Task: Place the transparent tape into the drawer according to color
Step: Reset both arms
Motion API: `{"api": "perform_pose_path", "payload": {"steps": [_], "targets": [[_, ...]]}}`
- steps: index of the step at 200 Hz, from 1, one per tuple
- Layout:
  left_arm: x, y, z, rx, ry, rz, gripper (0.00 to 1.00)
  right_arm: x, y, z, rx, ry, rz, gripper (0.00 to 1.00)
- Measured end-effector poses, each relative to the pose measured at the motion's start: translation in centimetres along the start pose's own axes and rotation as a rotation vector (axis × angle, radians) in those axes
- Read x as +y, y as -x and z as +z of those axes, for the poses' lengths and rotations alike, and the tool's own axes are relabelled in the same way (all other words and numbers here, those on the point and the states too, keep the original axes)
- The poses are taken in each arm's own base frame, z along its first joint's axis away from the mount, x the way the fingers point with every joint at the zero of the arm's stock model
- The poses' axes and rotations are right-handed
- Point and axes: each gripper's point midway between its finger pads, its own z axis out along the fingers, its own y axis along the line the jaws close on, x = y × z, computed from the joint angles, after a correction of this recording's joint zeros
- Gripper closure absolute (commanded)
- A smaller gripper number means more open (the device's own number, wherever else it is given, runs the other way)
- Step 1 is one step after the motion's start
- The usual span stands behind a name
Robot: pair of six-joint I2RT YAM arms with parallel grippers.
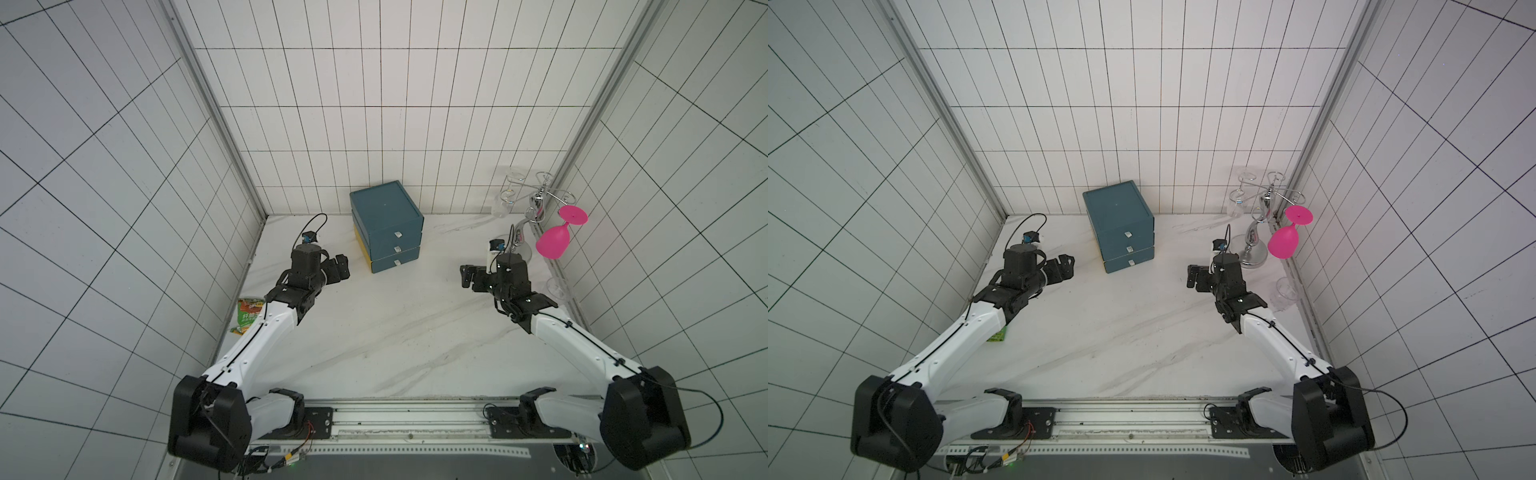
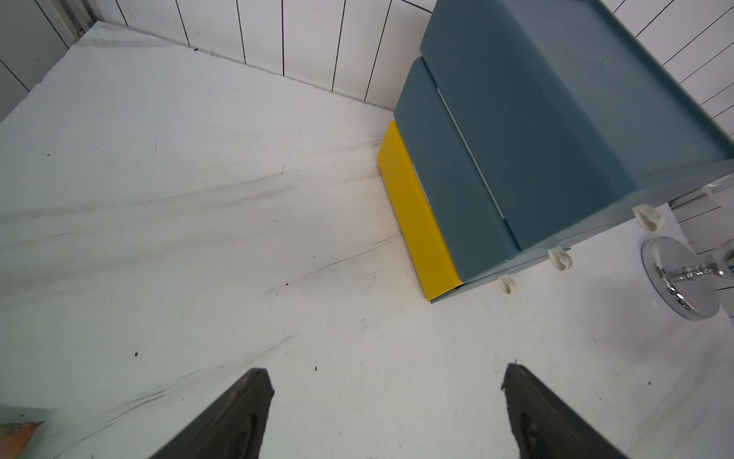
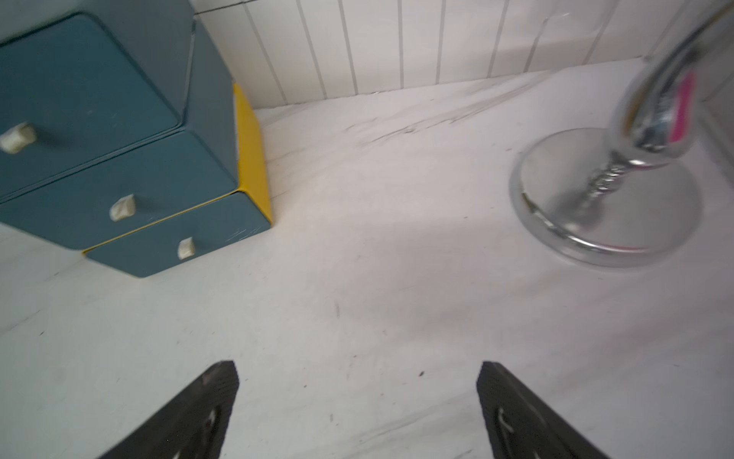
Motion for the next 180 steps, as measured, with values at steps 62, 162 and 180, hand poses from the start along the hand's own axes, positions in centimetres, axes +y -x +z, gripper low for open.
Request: {"api": "perform_pose_path", "payload": {"steps": [62,162,180], "targets": [[4.1,-0.4,1.1,-0.169,0.125,0.101,0.07,-12.5,-1.6,1.2,-0.022,-0.368,0.070,0.01],[13.2,-0.8,4.6,-0.264,0.314,0.098,0.06,-15.8,-4.7,2.4,-0.194,-0.454,-0.004,0.01],[14.3,-1.3,5.3,-0.270,0.305,0.083,0.06,-16.0,-6.0,3.0,-0.193,-0.456,-0.014,0.01]]}}
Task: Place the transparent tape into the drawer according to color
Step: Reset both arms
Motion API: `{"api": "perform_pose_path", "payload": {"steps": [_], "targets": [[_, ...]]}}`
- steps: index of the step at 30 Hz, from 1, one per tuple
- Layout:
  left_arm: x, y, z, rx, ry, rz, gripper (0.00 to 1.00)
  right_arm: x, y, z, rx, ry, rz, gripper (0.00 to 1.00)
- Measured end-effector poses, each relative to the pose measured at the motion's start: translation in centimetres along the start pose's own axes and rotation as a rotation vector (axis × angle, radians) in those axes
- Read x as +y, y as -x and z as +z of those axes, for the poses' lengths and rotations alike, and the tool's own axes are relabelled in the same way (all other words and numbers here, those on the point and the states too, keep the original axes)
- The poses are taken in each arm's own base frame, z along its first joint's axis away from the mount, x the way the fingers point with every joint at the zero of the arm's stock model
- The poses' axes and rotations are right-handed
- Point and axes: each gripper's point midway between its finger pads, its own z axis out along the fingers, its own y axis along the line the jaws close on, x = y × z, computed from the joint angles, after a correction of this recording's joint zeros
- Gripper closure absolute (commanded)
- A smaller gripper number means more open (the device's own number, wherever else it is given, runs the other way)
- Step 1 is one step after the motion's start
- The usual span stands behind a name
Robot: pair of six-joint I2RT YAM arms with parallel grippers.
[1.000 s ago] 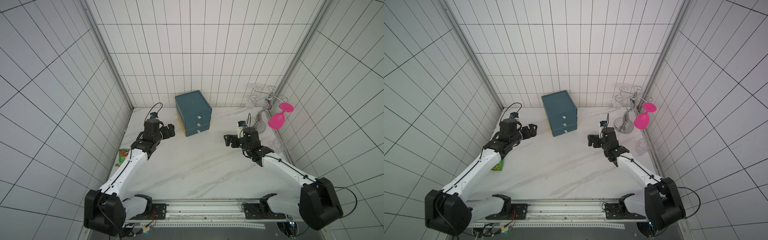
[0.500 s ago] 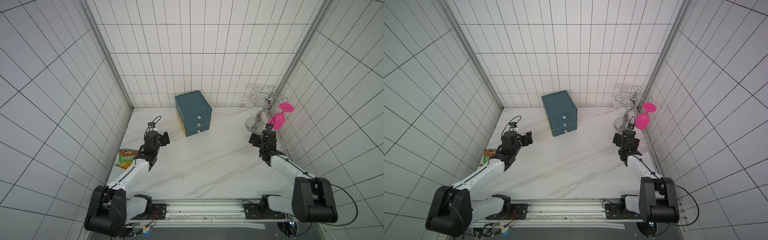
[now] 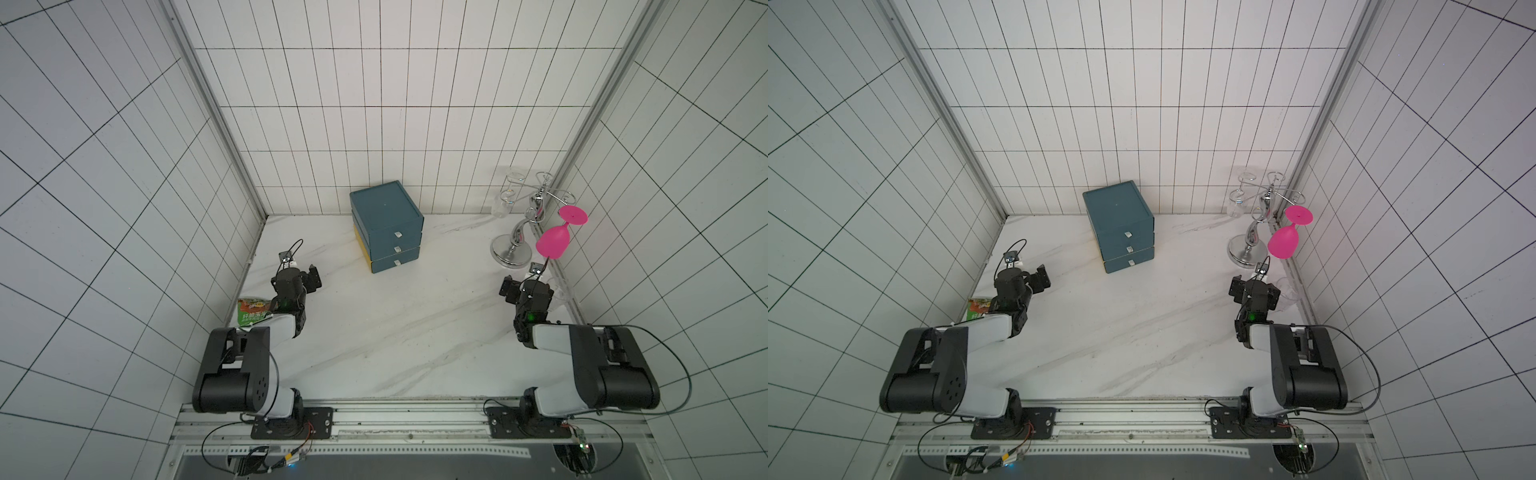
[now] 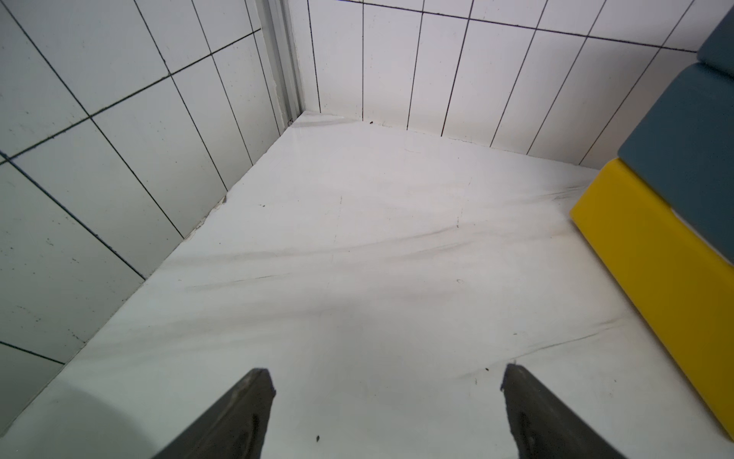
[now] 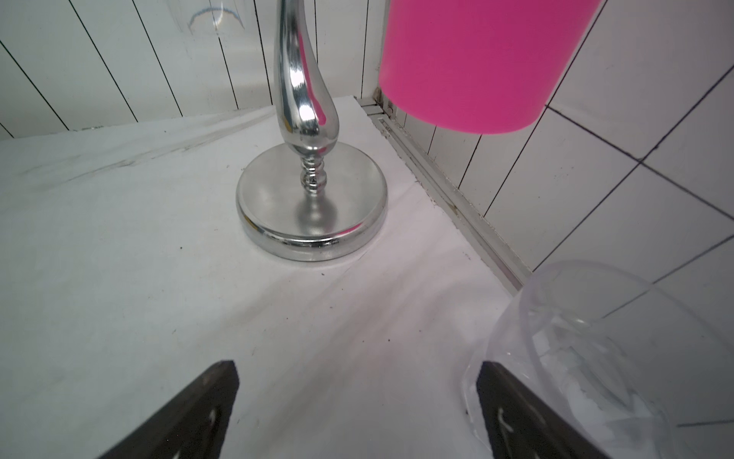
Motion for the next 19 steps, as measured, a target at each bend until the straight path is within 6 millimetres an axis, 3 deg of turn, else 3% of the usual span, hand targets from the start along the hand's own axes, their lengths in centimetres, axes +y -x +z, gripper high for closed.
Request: {"api": "perform_pose_path", "payload": {"steps": [2,7,19], "targets": [[-0.2,-0.6,0.2,-0.009,-0.030,0.003,0.07,0.0,-0.9,0.1,0.019,-0.001,-0.009,0.01],[-1.2,-1.7,-0.1,-0.035,-0.095,0.019,0.05,0.0,0.0,0.2,-0.013,0.000,-0.001,0.01],[-1.8,-0.1,-0.1,-0.084,-0.126,0.019,0.02,-0.1,0.4,0.4,-0.019,-0.015,0.001,0.01]]}}
